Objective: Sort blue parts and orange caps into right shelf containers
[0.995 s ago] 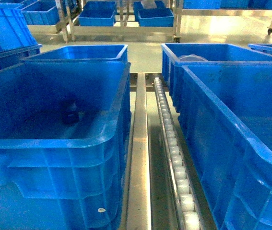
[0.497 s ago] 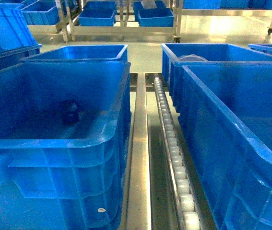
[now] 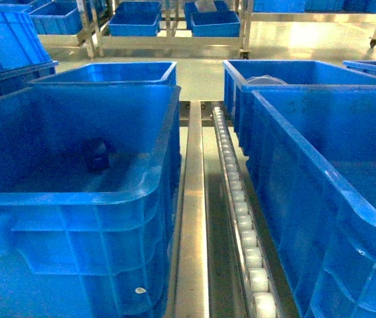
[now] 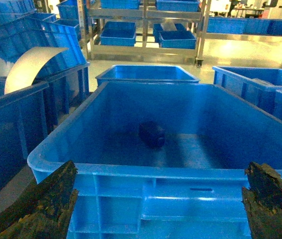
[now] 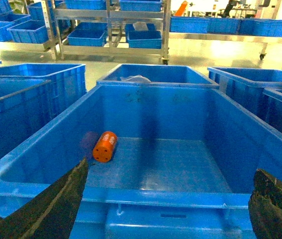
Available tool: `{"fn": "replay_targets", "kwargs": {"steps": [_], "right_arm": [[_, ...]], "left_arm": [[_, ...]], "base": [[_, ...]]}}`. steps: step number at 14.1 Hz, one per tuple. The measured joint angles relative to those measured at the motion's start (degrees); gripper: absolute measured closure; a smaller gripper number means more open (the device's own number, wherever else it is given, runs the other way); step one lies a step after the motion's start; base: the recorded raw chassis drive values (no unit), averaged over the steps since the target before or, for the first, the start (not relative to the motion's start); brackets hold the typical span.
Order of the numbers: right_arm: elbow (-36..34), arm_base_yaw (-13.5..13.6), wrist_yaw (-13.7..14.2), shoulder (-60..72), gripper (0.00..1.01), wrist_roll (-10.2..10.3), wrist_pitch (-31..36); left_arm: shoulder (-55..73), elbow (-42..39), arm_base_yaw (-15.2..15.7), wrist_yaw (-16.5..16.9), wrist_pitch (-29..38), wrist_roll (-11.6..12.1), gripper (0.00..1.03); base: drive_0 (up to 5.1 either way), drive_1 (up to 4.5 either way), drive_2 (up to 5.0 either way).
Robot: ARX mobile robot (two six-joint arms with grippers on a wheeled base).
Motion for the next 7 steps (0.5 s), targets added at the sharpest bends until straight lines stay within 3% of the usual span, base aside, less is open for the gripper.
{"fn": "replay_targets", "kwargs": {"steps": [7], "right_arm": [[0.0,0.0,0.0,0.0,0.03,0.0,0.0]], "left_arm": [[0.0,0.0,0.0,0.0,0.0,0.0,0.05]], "base": [[0.0,0.00,0.0]]}}
